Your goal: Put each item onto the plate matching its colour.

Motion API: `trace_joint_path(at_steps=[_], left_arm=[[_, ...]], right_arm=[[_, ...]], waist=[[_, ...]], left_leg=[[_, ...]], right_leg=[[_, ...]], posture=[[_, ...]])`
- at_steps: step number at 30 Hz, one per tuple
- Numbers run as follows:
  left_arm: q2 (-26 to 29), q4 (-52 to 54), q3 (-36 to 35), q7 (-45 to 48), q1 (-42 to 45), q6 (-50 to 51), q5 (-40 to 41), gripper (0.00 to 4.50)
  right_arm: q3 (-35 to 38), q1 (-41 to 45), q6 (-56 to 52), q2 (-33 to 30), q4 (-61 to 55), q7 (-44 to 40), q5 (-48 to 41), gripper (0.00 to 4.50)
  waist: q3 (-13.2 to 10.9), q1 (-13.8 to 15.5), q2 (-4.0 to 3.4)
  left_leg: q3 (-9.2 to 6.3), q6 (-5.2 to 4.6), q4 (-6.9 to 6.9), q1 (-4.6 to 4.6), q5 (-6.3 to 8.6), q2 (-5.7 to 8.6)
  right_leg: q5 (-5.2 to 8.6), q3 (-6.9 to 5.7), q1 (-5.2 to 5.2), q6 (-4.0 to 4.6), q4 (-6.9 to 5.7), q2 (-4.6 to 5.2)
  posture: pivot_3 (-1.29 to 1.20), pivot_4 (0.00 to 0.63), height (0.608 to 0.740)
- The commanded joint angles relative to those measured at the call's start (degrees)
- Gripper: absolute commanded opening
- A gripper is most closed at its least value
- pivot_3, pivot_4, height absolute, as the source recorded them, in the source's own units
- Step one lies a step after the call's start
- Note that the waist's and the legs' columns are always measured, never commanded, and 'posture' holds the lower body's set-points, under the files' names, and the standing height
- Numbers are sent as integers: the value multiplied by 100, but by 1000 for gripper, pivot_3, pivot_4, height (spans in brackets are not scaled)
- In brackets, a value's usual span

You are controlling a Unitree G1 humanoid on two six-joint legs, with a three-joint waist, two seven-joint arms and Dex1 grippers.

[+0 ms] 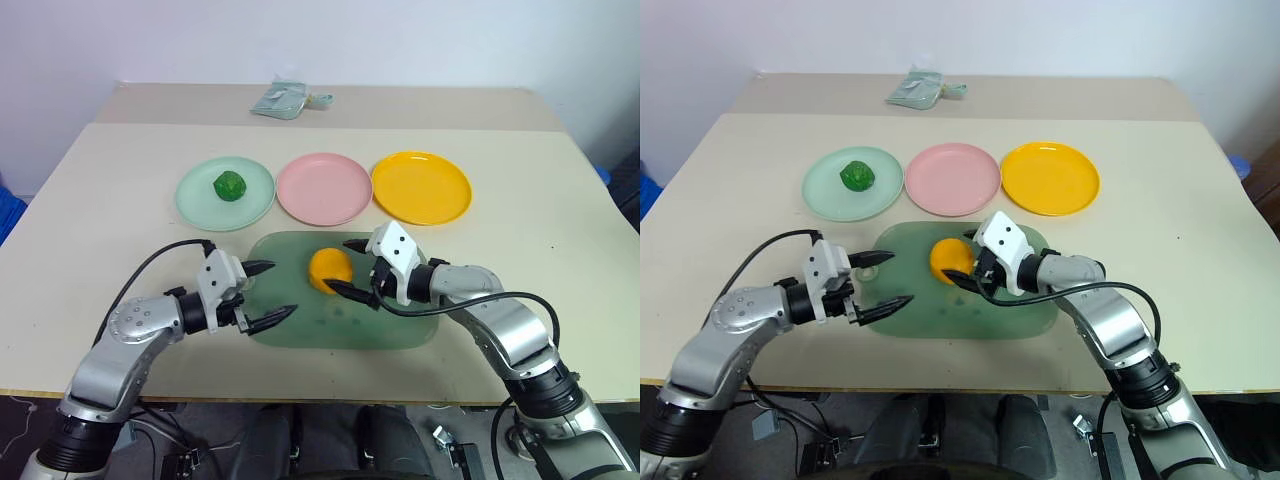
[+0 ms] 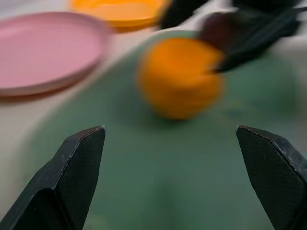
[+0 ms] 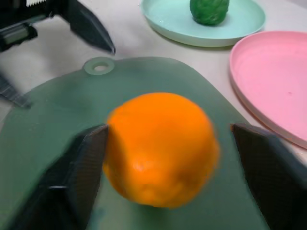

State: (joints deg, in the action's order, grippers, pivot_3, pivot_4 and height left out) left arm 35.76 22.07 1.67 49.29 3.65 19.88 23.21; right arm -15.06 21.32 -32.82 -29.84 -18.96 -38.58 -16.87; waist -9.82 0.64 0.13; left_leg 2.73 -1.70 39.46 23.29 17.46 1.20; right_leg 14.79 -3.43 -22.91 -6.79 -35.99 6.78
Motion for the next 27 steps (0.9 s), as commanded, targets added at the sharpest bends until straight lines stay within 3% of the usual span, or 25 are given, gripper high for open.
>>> trace_joint_path(at_steps=[1,4,10,13,18,27], left_arm=[[-95,293,52,-97,31,62,90,4500],[-177,302,83,-121,22,100,91,4500],[-236,103,-52,-184,-28,18,26,4500],[-182,-16,-212,-190,-133,-62,29,4500],[-119,-140,-527,-142,-342,-230,81,4500],[-84,36,-778,-4,-658,-256,295,4500]], right_arm=[[118,112,-62,121,-2,33,-8,2184],[237,177,-135,198,-58,69,-80,714],[685,426,-298,392,-36,39,-448,714],[732,500,-451,389,-116,-87,-630,1979],[383,572,-513,478,-32,157,-236,4471],[-2,607,-483,545,529,341,339,4471]], waist=[[1,-8,0],[1,-4,-1],[0,-7,-1],[0,-12,-1],[0,-14,-1],[0,-12,-1]], left_leg=[[1,-1,0,0,0,0],[1,-2,0,1,0,0],[2,-3,0,3,1,0],[3,-4,-1,4,1,0],[3,-5,-1,6,2,0],[6,-5,-1,10,1,0]], right_leg=[[0,1,0,0,0,0],[0,1,-3,0,-2,-2],[0,2,-8,0,-4,-3],[0,2,-9,0,-4,-3],[0,3,-12,0,-4,-2],[1,5,-20,1,-7,-1]], posture=[[0,150,740],[0,150,740],[0,150,740],[0,150,740],[0,150,740],[0,150,740]])
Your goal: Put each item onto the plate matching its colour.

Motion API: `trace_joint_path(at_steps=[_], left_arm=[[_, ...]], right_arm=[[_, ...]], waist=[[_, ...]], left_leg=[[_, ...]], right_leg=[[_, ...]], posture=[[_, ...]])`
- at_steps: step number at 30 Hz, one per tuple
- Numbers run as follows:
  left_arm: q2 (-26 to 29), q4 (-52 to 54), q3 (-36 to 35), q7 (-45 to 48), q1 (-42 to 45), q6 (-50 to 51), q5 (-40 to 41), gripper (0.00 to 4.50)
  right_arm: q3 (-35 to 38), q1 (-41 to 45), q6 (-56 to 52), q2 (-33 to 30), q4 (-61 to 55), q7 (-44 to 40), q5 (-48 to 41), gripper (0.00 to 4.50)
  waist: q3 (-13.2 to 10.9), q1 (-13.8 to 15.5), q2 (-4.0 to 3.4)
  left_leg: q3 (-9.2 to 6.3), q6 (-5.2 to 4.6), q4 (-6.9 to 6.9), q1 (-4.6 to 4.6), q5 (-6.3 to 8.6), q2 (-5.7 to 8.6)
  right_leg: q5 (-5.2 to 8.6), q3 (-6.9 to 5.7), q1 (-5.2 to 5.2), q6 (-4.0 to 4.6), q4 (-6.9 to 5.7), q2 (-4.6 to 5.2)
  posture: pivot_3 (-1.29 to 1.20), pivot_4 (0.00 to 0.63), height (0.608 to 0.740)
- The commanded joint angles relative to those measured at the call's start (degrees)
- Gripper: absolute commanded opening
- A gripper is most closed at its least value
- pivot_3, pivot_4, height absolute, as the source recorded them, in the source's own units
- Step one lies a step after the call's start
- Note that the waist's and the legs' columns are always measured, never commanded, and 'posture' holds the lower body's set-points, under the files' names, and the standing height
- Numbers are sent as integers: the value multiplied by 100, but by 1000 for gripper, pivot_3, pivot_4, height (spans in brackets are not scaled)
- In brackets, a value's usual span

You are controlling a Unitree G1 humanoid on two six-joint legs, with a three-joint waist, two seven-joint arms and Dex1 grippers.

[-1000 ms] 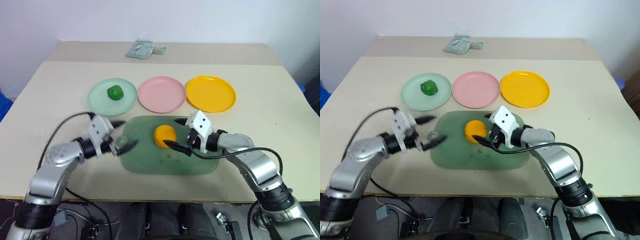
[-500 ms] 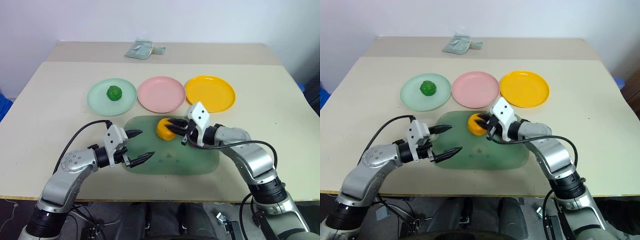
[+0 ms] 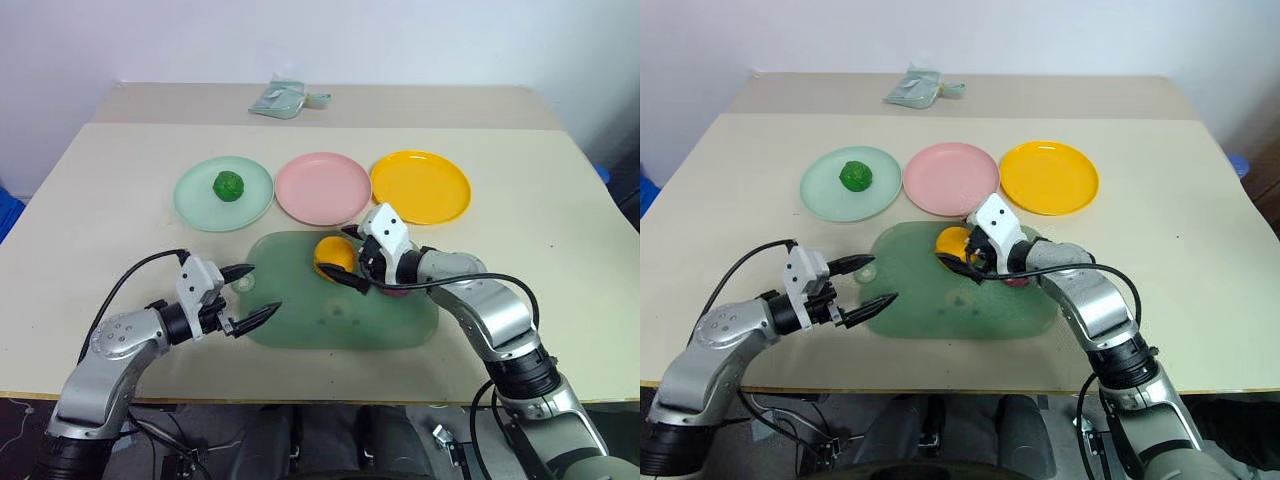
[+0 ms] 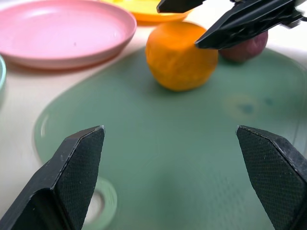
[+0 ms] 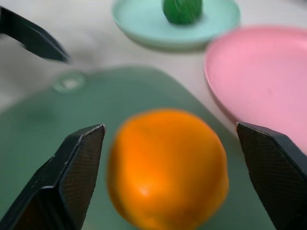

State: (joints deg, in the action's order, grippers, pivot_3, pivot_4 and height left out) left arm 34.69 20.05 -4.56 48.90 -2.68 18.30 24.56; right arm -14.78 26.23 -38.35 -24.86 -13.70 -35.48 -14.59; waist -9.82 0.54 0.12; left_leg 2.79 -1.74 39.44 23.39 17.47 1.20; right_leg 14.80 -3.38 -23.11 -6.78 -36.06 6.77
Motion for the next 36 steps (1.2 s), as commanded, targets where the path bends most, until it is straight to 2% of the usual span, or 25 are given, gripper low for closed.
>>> trace_joint_path(at_steps=[1,2,6,7,11,17,22,23,24,25,30,36], left_arm=[[17,258,-159,30,-43,-98,161,4500],[12,273,-165,24,-57,-102,163,4500],[-6,293,-177,-31,-99,-134,146,4500],[-7,305,-174,-42,-108,-135,146,4500],[-42,348,-110,-110,-91,-119,131,4500],[-170,421,53,-272,50,-49,88,4500],[-214,513,156,-396,89,7,95,4500],[-232,549,177,-428,97,23,104,4500],[-244,582,194,-456,104,45,112,4500],[-251,604,203,-474,108,59,116,4500],[-270,645,223,-505,62,91,134,4500],[-232,558,287,-389,93,71,165,4500]], right_arm=[[-53,118,58,56,64,44,158,4471],[-69,125,68,71,121,50,198,4471],[106,240,211,205,143,77,184,3324],[171,275,205,229,117,86,162,3245],[685,700,205,321,141,215,-22,3245],[1529,1942,251,407,2538,1921,713,3245],[1608,2333,1127,322,4156,1969,957,3245],[1655,2397,1288,302,4441,1934,949,3744],[1708,2423,1456,277,4576,1820,896,4296],[1737,2424,1588,249,4591,1703,851,4471],[1872,1914,2010,-113,3423,697,451,4471],[1958,-23,1063,-1349,715,-1669,-1063,4471]], waist=[[0,-2,0],[0,-2,0],[0,-23,0],[-1,-23,-1],[-1,-24,-2],[0,-5,0],[-3,-100,-5],[-5,-136,-9],[-7,-156,-12],[-6,-173,-12],[-13,-159,-23],[-12,28,-22]], left_leg=[[0,0,0,0,0,0],[0,0,0,0,0,0],[1,0,-1,0,0,-1],[1,0,-2,0,0,-1],[2,0,-3,1,0,0],[1,3,-6,1,-1,2],[12,3,-27,3,-2,4],[14,3,-28,4,-3,3],[17,3,-29,4,-3,1],[20,2,-28,4,-3,1],[21,3,-28,3,-3,-5],[14,-9,-20,4,4,-2]], right_leg=[[0,0,0,0,0,0],[0,0,0,0,0,0],[0,1,-1,0,0,0],[0,0,-1,0,0,-1],[0,1,-3,0,0,0],[0,0,-6,1,-3,0],[0,3,-10,1,-3,-1],[0,2,-10,1,-3,-2],[0,2,-10,1,-2,-4],[0,3,-10,0,-2,-4],[0,5,-12,0,-2,-8],[-1,3,2,-1,8,0]], posture=[[0,150,740],[0,150,740],[0,150,740],[0,150,740],[0,150,740],[0,150,740],[0,150,740],[0,150,740],[0,150,740],[0,150,740],[0,150,740],[0,150,740]])
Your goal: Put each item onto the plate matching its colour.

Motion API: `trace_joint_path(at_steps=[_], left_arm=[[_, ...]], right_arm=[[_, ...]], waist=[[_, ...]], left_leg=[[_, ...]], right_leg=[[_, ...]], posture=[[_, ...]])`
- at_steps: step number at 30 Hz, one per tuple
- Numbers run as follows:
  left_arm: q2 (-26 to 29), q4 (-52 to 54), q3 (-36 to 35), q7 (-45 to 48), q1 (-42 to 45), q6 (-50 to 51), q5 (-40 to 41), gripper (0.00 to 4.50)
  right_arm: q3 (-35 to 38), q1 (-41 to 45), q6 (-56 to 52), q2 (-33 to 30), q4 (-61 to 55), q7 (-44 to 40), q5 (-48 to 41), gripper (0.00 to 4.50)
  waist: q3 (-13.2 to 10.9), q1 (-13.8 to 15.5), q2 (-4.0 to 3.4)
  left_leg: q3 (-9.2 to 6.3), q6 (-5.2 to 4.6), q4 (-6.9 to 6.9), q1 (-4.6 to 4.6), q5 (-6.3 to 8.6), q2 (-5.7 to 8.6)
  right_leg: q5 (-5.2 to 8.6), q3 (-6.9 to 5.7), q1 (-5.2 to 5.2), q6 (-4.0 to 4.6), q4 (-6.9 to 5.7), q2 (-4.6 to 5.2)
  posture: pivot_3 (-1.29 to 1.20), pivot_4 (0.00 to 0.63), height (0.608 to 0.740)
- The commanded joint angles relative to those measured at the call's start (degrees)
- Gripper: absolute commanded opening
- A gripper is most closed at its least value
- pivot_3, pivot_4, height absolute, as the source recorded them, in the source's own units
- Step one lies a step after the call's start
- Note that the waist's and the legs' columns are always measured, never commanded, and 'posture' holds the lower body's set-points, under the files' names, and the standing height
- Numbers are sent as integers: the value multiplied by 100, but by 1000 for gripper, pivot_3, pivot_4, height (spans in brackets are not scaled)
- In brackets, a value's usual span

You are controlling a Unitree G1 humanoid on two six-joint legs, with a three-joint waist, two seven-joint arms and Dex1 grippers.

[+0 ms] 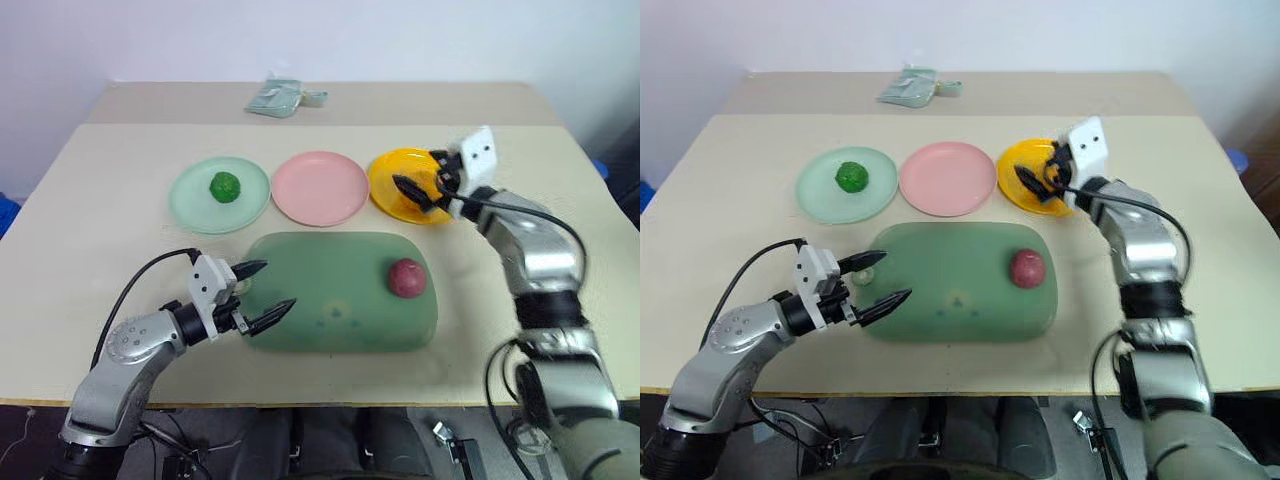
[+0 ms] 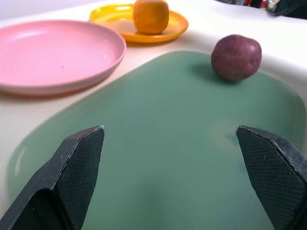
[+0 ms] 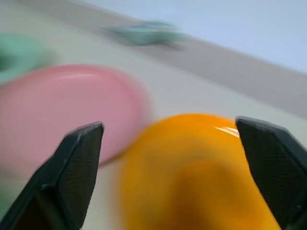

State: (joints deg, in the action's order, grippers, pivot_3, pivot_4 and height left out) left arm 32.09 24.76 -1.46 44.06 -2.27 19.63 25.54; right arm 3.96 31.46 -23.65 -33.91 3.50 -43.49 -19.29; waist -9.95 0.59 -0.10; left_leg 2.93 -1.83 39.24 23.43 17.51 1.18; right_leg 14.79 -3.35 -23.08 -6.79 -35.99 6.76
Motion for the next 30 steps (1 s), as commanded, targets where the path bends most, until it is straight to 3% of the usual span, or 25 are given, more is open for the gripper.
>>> trace_joint_path(at_steps=[1,5,11,15,22,27,30], left_arm=[[37,70,-18,120,63,-69,70,4500],[34,-112,50,245,270,-89,48,4500],[31,-181,77,324,368,-94,35,4500],[55,-150,-26,306,297,-101,25,4500],[-144,-181,-749,-243,63,-253,136,4500],[-345,-326,-1265,-772,-19,-411,0,4500],[-494,-311,-1374,-1047,-35,-435,-20,4500]], right_arm=[[63,-749,-518,-590,-1221,-1010,-695,4471],[-324,-1720,-426,-1038,-1747,-1233,-325,4471],[-574,-1817,-245,-931,-1467,-907,151,4471],[-524,-1586,-254,-689,-1470,-825,11,2798],[-878,-240,-46,583,-845,71,417,2664],[-1229,1366,229,1909,1480,1442,1302,2664],[-1291,2126,818,2404,3001,1799,1620,2664]], waist=[[0,13,1],[1,-9,-1],[2,-13,-1],[1,3,0],[1,-51,-1],[2,-129,0],[2,-139,1]], left_leg=[[-1,-3,2,-1,2,0],[-1,-4,4,-9,3,-2],[1,4,3,-9,-1,-3],[1,5,4,-8,-2,-2],[-1,11,2,-9,-5,-5],[-2,17,1,-7,-9,0],[-2,17,0,-4,-9,2]], right_leg=[[0,0,2,0,8,1],[0,2,5,1,12,3],[1,8,-4,2,2,3],[1,7,-3,2,5,3],[1,8,-7,2,3,3],[1,5,-13,3,-9,-1],[1,3,-16,3,-11,-2]], posture=[[0,150,740],[0,150,740],[0,150,740],[0,150,740],[0,150,740],[0,150,740],[0,150,740]])
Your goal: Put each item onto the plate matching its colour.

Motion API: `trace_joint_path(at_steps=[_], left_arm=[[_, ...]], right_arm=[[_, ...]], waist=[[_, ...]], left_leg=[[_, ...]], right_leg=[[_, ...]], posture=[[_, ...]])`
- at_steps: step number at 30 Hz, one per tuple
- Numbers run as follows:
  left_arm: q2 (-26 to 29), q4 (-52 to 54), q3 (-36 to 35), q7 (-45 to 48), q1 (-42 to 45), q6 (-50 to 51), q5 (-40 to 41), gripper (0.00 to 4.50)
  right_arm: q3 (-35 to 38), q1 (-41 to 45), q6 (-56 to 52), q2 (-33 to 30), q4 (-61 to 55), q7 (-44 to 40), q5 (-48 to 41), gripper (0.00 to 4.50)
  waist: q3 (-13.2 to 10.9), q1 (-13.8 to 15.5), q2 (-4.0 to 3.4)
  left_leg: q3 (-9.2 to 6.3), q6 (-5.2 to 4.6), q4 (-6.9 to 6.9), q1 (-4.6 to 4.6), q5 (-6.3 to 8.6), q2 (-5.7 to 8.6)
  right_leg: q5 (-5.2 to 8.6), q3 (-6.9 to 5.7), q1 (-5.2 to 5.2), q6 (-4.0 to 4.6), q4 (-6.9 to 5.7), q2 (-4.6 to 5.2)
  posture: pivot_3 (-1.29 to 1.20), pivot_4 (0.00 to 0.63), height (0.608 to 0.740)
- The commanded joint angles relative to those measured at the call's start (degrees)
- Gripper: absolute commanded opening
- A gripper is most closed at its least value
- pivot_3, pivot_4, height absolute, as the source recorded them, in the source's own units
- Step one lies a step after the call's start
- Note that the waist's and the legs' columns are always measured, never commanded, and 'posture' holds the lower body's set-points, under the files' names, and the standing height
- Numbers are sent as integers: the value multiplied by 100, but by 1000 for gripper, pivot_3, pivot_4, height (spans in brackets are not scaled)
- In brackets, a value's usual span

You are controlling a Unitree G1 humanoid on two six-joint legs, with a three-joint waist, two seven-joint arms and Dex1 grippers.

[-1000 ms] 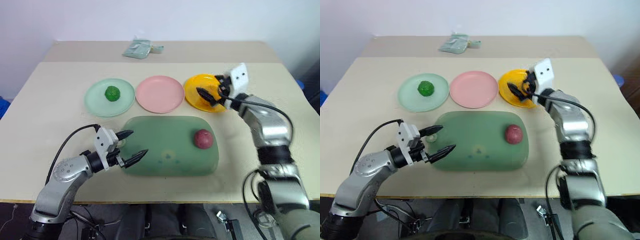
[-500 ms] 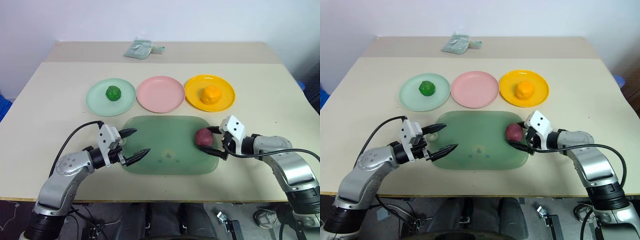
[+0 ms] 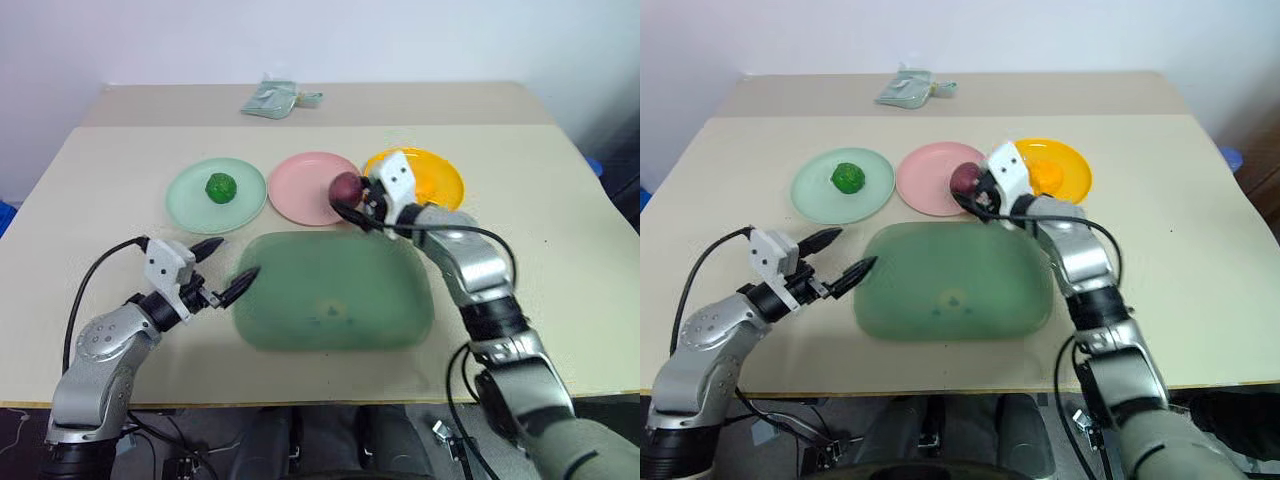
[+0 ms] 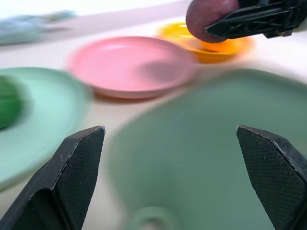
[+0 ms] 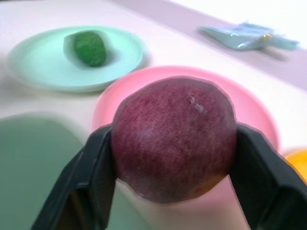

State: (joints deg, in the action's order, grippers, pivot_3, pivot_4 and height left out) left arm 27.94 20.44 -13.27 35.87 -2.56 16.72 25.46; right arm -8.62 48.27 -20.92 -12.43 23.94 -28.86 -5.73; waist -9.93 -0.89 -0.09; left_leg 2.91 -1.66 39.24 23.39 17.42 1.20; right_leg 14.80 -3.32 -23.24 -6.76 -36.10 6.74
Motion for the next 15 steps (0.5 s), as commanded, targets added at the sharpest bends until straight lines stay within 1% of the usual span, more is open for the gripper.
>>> trace_joint_path(at_steps=[1,2,3,4,6,8,11,13,15], left_arm=[[-107,164,-200,-279,-39,-141,-13,4500],[-129,223,-202,-332,-91,-152,-42,4500],[-147,274,-201,-376,-135,-157,-60,4500],[-162,314,-205,-424,-172,-161,-68,4500],[-202,381,-234,-549,-239,-160,-79,4500],[-259,462,-292,-654,-304,-155,-40,4500],[-240,433,-527,-804,-404,-190,-66,4500],[-154,293,-803,-877,-503,-267,-139,4500],[-17,40,-1191,-982,-606,-377,-275,4500]], right_arm=[[17,606,721,362,1311,390,283,3151],[87,738,887,435,1595,425,276,3652],[152,821,1045,464,1777,440,269,3956],[212,874,1190,471,1892,418,248,4485],[307,822,1524,405,1807,274,182,4485],[328,574,1868,187,1427,20,179,4485],[468,19,1823,-304,583,-737,-124,4485],[712,-512,1617,-841,-180,-1371,-527,4485],[1047,-1215,1037,-1589,-1041,-2143,-1116,4485]], waist=[[0,15,1],[0,15,1],[0,4,1],[0,1,0],[0,3,0],[-1,1,-1],[0,13,-1],[0,24,0],[0,44,-1]], left_leg=[[-4,0,0,2,0,0],[-4,0,-2,3,0,1],[-4,-1,-3,4,0,2],[-3,-1,-4,4,1,3],[-3,-2,-5,4,1,4],[-2,-1,-4,4,1,4],[-3,-1,-4,3,0,1],[-2,-1,-3,3,0,0],[-4,-2,-3,4,1,0]], right_leg=[[0,-3,1,0,-3,-2],[0,-3,3,0,-4,-2],[0,-4,3,0,-4,-2],[0,-4,4,-1,-2,-2],[0,-4,4,-1,-2,-2],[0,-4,3,-1,-2,-2],[0,-4,4,-1,-2,-4],[0,-4,6,-1,-2,-4],[-1,-5,9,-1,2,-2]], posture=[[0,150,740],[0,150,740],[0,150,740],[0,150,740],[0,150,740],[0,150,740],[0,150,740],[0,150,740],[0,150,740]])
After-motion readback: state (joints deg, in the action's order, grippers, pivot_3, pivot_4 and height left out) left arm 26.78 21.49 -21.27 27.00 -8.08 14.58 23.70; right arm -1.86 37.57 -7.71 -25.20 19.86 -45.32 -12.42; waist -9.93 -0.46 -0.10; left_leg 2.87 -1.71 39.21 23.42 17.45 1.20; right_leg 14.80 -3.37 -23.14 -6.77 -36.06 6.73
